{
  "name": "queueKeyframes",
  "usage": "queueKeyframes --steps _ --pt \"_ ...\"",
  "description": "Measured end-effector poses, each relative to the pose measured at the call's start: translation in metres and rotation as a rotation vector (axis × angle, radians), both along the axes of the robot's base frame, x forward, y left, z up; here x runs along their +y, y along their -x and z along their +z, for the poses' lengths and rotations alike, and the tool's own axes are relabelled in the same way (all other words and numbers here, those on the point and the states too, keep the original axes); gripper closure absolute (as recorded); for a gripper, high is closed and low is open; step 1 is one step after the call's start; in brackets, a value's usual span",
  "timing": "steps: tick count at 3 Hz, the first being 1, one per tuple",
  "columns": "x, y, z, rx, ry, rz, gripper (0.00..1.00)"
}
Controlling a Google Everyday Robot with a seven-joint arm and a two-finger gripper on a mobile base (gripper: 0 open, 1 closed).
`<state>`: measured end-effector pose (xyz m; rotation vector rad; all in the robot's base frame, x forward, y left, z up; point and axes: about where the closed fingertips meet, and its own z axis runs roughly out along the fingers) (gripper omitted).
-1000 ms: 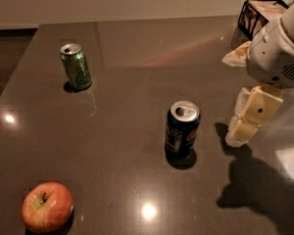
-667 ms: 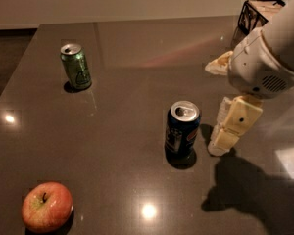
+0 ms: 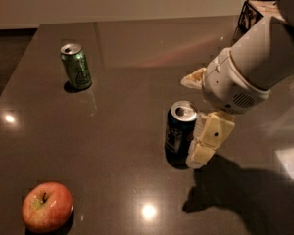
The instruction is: Move pepsi can near green can
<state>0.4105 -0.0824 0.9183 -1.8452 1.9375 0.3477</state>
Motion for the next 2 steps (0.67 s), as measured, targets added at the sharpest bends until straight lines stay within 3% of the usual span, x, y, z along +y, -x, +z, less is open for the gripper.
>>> queueKeyframes --steps 2 --pt "0.0052 -0.0103 -0.0127 0.004 0.005 0.013 0.47"
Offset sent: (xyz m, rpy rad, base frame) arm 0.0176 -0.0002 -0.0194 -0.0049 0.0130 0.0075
